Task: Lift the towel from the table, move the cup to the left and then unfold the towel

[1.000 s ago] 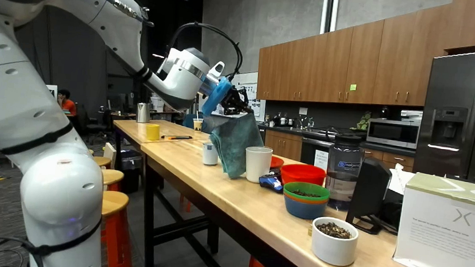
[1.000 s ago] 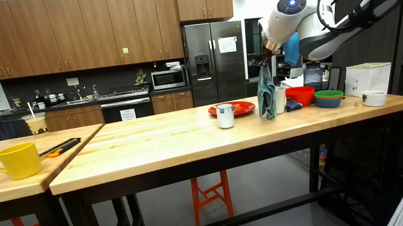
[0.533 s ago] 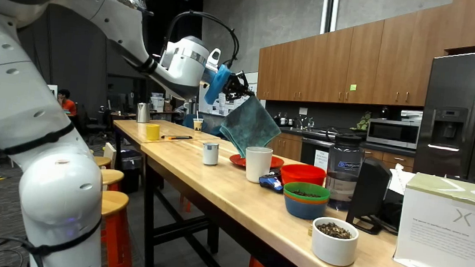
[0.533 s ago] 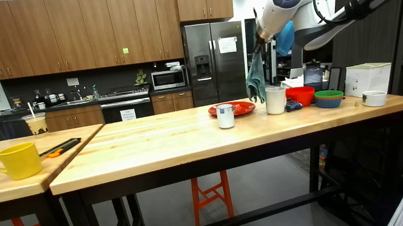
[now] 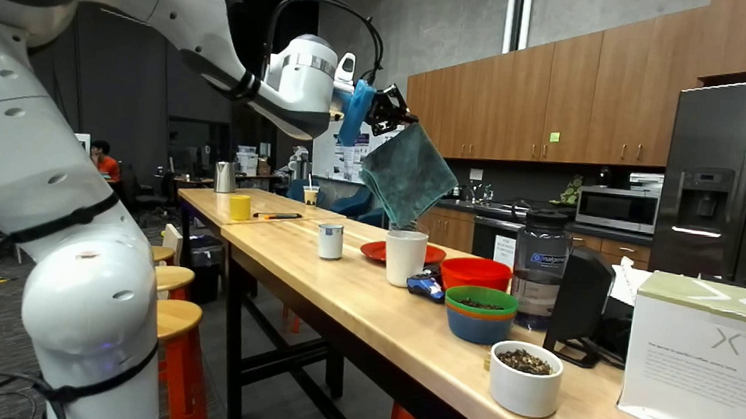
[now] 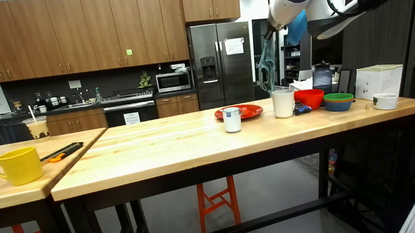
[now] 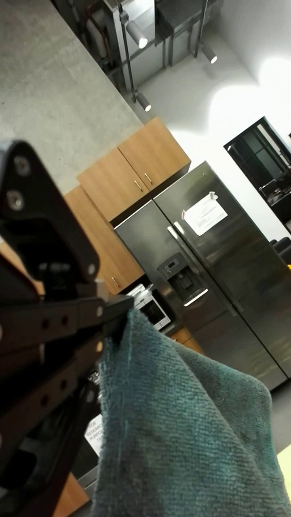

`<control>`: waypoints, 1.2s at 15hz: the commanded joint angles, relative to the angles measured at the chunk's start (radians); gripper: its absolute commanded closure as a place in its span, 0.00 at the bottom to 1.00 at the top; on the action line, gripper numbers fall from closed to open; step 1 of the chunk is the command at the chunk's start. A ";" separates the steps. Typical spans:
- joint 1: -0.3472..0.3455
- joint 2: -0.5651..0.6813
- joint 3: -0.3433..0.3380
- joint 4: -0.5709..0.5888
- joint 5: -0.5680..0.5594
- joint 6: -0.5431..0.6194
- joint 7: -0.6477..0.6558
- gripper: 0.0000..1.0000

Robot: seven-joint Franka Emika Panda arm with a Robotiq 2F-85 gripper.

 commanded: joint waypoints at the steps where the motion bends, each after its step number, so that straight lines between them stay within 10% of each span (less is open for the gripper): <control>1: -0.023 0.006 0.006 0.031 -0.068 -0.007 0.067 1.00; 18: 0.121 0.258 0.165 -0.061 -0.028 0.226 0.111 1.00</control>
